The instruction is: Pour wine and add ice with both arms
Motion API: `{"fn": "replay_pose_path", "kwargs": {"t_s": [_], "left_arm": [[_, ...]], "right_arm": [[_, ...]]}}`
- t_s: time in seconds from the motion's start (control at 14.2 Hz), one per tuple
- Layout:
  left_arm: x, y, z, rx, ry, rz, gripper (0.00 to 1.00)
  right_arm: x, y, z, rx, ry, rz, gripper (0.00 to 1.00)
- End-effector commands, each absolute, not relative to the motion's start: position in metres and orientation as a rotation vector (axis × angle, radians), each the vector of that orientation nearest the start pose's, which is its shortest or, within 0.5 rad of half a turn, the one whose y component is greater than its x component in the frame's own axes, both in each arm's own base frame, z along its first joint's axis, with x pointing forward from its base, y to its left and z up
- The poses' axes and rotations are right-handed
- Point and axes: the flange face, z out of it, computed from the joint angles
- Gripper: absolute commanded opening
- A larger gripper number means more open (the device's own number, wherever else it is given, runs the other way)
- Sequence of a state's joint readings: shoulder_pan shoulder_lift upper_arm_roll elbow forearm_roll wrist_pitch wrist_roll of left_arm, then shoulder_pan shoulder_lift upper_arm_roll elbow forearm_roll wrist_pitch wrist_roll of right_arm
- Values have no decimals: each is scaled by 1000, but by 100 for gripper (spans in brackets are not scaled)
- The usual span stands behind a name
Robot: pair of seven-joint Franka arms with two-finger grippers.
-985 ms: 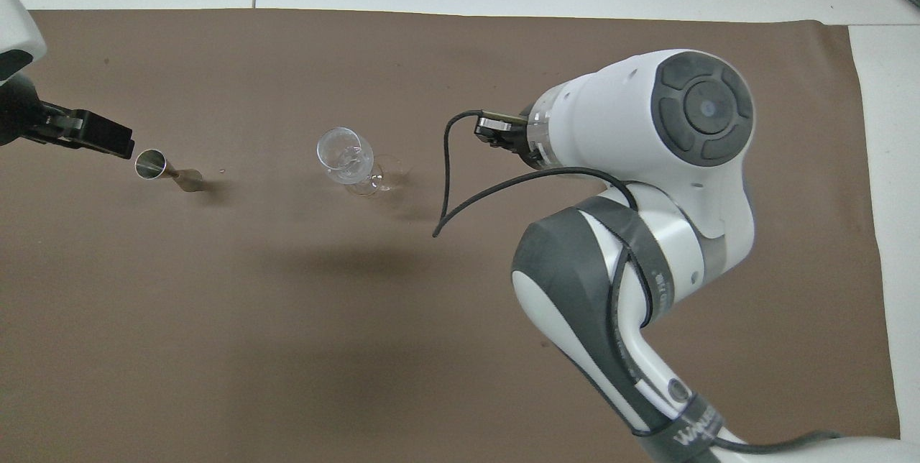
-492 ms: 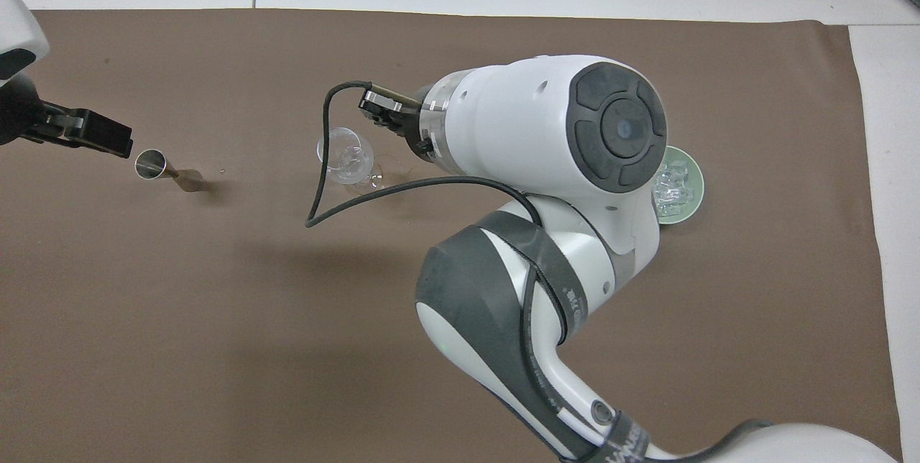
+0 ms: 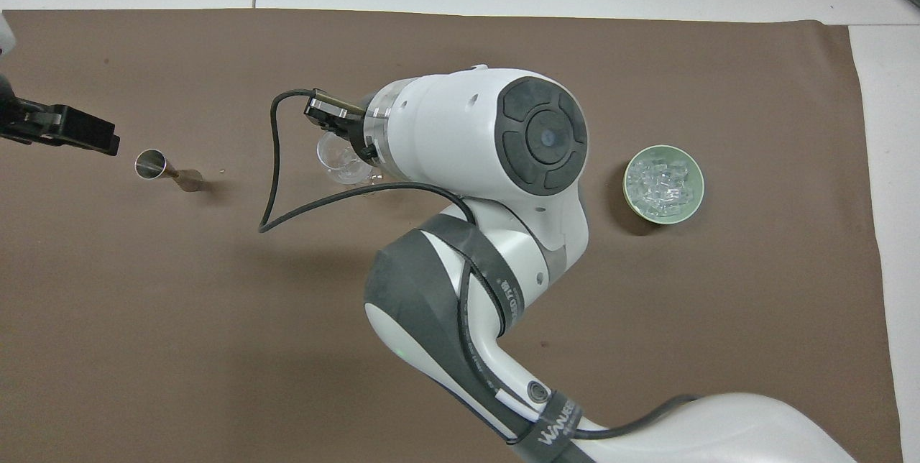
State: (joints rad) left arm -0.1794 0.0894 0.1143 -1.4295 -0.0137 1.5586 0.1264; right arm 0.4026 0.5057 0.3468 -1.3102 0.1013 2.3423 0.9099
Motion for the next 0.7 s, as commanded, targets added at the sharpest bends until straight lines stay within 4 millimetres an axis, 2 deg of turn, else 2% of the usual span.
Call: {"fn": "replay_pose_path", "kwargs": {"t_s": [0.0, 0.14, 0.63], "left_arm": [[576, -43, 644, -3138, 309, -60, 100], [576, -40, 645, -3138, 302, -60, 100], [577, -35, 645, -3140, 285, -70, 100]], "right_arm": [[587, 471, 503, -2561, 363, -279, 0], [584, 477, 496, -2571, 351, -274, 0], [593, 475, 479, -2580, 350, -266, 0]]}}
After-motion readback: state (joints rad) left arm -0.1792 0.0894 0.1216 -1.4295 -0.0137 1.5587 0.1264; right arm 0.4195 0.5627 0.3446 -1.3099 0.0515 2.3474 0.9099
